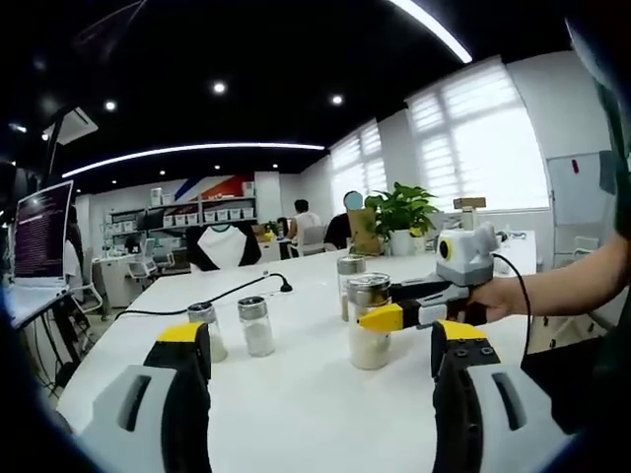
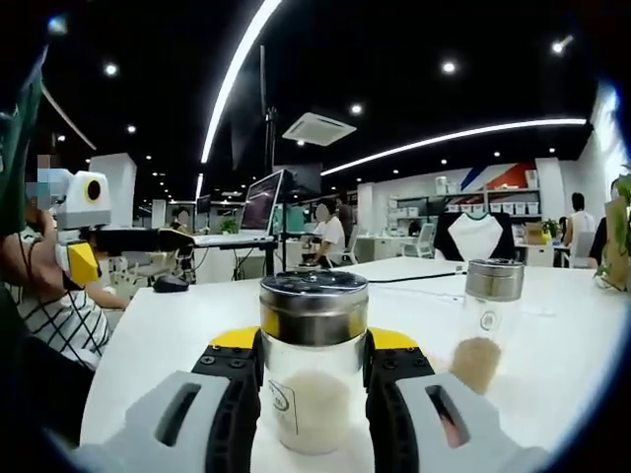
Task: Rotate the seasoning bottle until the label or dispensing opening points toward the visible target arrow and the bottle remains upright within the marked orientation range
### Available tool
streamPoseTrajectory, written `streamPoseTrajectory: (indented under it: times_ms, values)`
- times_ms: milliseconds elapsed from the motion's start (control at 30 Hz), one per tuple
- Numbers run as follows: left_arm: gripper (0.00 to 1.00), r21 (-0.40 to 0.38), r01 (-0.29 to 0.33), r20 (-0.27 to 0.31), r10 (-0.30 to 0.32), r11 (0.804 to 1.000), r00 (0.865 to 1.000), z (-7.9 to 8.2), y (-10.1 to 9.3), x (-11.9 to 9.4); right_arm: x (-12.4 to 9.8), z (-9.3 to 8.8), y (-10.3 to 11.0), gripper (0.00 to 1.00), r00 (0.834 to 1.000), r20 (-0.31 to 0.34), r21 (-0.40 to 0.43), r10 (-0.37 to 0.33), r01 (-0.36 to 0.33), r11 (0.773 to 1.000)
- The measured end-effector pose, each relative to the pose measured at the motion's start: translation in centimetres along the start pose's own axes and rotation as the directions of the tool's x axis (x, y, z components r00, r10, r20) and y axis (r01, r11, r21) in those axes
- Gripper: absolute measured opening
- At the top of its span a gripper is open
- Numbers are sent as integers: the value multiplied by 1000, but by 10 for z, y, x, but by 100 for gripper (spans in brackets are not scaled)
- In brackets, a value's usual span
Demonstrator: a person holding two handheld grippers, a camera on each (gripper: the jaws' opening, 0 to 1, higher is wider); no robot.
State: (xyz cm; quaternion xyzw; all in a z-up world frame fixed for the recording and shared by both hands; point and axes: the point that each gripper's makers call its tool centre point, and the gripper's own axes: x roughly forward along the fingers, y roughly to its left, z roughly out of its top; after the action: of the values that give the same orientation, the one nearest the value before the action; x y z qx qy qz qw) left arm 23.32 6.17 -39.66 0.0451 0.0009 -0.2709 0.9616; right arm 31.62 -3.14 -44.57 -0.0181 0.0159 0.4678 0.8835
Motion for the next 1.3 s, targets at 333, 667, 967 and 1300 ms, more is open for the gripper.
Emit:
streamPoseTrajectory:
  times_ms: [333, 667, 967, 1300]
  values:
    - [99, 6, -5, 10, 5, 1000, 1000, 5, -4, -1, -13, 24, -4, 52, 992, 118, 51, -40, 35, 998]
    - [99, -12, -17, 25, 17, 1000, 1000, 6, -4, -8, -34, 30, -3, 53, 994, 64, -19, -84, 85, 996]
    - [98, -22, -32, 40, 32, 999, 999, 15, 1, -1, -68, 31, -7, 53, 988, 30, -35, -153, 154, 987]
    - [98, -45, -24, 33, 25, 999, 999, 12, 4, 6, -114, 23, -28, 54, 941, 9, -32, -338, 338, 941]
